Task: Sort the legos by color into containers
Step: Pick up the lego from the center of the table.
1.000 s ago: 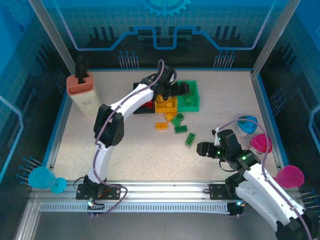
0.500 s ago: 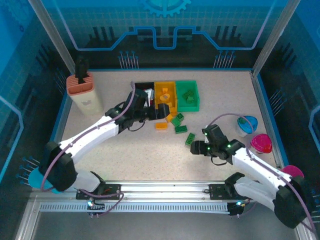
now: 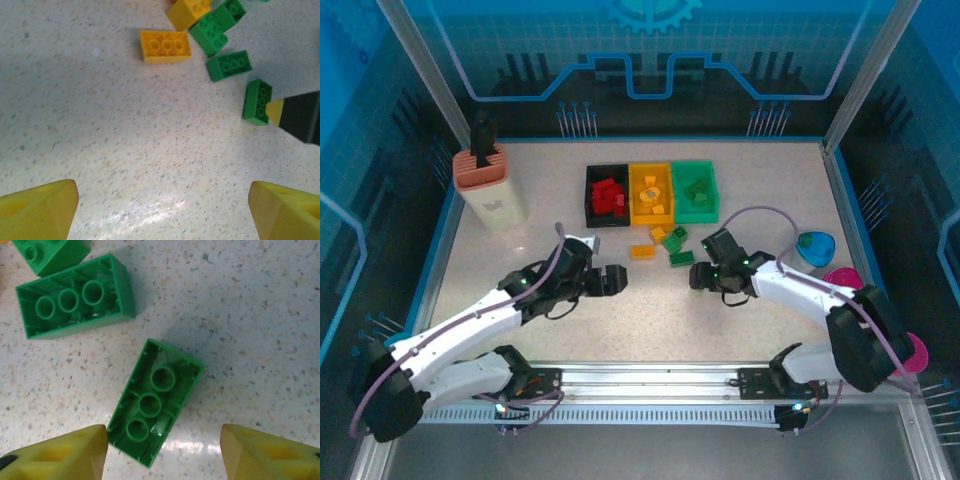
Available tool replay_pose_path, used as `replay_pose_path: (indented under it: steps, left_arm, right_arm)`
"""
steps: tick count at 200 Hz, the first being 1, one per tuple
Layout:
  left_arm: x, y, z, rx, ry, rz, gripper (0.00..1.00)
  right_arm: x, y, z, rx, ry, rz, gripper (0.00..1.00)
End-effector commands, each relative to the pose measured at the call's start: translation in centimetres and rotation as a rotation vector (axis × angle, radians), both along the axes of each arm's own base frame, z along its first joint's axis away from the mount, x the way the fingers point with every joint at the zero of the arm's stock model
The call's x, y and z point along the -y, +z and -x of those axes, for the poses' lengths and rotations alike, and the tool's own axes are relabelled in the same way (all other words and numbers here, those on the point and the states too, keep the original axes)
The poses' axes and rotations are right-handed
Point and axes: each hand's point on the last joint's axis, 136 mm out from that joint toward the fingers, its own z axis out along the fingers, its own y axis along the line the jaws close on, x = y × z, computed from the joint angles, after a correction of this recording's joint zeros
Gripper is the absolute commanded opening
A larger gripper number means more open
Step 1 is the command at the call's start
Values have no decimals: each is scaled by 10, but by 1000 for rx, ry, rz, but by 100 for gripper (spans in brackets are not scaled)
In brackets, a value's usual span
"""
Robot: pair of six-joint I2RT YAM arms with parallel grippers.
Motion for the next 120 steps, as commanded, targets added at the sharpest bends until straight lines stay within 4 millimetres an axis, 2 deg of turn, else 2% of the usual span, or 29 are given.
replay_pose_path:
  steps: [1,31,66,82,120]
  left_arm:
    - [-16,-10,11,-23,54,-19,89]
    - [-22,-12,17,-16,73,-4,88]
    - [-25,-14,19,-13,76,-11,88]
    - [-25,-16,19,-13,73,-8,88]
    - [-23,-21,21,-22,71,-1,88]
  right_arm:
    - [-8,-3,-11,6,-16,18,62]
    - [-16,-17,-9,-31,-5,47,59]
    - [-20,-26,2,-42,-3,76,39]
    - [-19,-20,5,-22,3,101,33]
    - [-20,20,-8,82,42,133,30]
